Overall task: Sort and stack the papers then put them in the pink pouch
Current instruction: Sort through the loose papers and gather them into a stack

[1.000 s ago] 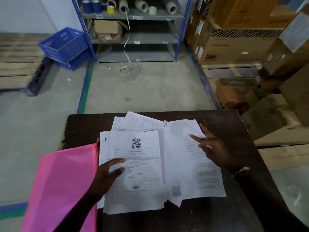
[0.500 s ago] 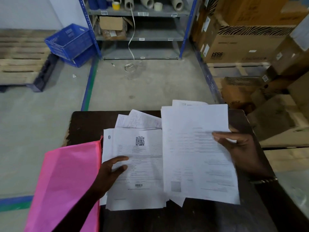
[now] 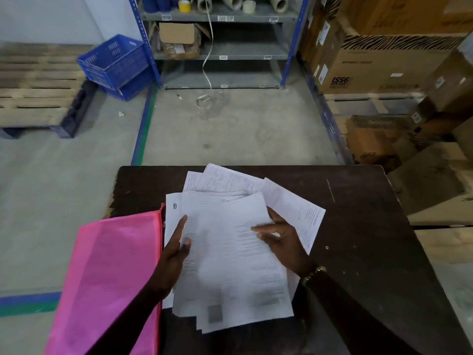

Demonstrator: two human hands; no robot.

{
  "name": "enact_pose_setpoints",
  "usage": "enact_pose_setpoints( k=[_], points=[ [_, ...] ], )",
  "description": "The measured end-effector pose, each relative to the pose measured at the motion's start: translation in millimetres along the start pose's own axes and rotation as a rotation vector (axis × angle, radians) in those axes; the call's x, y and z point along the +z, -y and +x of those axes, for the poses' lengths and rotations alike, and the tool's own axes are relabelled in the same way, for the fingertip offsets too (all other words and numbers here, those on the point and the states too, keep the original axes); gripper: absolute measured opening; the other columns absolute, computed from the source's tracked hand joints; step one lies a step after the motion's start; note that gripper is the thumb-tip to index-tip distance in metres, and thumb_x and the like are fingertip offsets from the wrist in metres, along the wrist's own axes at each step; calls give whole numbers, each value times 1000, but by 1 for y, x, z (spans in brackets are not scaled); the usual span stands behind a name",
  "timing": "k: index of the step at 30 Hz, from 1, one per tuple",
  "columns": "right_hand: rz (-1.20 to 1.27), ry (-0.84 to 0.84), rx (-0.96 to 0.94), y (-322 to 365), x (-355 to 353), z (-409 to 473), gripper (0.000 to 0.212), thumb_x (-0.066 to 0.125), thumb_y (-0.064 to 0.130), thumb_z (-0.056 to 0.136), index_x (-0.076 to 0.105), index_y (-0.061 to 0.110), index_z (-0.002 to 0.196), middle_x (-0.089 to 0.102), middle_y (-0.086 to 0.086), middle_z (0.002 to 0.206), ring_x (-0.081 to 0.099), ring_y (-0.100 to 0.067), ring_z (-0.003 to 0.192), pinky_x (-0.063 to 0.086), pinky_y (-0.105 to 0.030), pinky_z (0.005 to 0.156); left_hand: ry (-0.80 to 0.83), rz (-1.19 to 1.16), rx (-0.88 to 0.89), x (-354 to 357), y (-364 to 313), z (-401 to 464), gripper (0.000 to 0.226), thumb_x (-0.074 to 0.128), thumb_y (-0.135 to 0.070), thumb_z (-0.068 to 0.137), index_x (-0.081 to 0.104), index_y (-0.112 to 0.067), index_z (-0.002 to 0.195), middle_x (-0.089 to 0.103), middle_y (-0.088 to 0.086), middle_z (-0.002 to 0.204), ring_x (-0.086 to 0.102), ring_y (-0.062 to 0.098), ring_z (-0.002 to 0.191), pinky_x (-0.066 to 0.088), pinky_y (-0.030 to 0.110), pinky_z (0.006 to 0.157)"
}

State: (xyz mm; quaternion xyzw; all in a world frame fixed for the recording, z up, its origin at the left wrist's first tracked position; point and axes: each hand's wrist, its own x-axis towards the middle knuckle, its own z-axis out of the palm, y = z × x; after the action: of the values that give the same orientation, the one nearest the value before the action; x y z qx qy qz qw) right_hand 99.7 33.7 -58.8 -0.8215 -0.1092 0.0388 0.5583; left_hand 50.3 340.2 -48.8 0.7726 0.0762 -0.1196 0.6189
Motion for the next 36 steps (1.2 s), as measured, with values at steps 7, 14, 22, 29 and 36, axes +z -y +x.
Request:
enact_pose_setpoints(
  k=[7,14,22,29,36],
  points=[
    [-137,-89,45,-4,38,2,44,73,41,96,67,34,139,16,1,175,13,-11,162,34,-48,127,-24,212,97,1,9,0,62,79,-24,87,54,-31,143,50,-41,140,41,-16,136,33,8,113],
    [-256,-197,37,22,34,-1,48,84,32,90,71,28,135,30,-5,171,28,-16,158,13,-9,124,-92,125,134,-1,-16,-6,23,68,-4,94,77,-21,106,73,-18,116,64,1,116,47,11,100],
    [430,-38,196,61,8,7,21,86,13,84,81,10,104,76,-8,120,68,-25,121,52,-54,111,-71,-25,185,-22,-65,-5,32,62,5,94,81,-19,86,79,1,96,73,14,98,54,18,90],
    [277,-186,65,108,-11,31,17,81,3,89,77,17,98,74,1,112,68,-8,110,57,-22,87,-173,-31,332,-16,-117,1,24,66,-2,95,75,-16,112,76,-9,116,67,4,116,50,14,98],
    [580,-332,47,137,-27,40,111,80,-13,82,16,27,163,71,8,135,67,-19,128,60,-36,100,-317,-268,448,-1,-153,8,71,69,13,87,34,-11,143,55,1,139,61,15,126,57,22,91]
  ],
)
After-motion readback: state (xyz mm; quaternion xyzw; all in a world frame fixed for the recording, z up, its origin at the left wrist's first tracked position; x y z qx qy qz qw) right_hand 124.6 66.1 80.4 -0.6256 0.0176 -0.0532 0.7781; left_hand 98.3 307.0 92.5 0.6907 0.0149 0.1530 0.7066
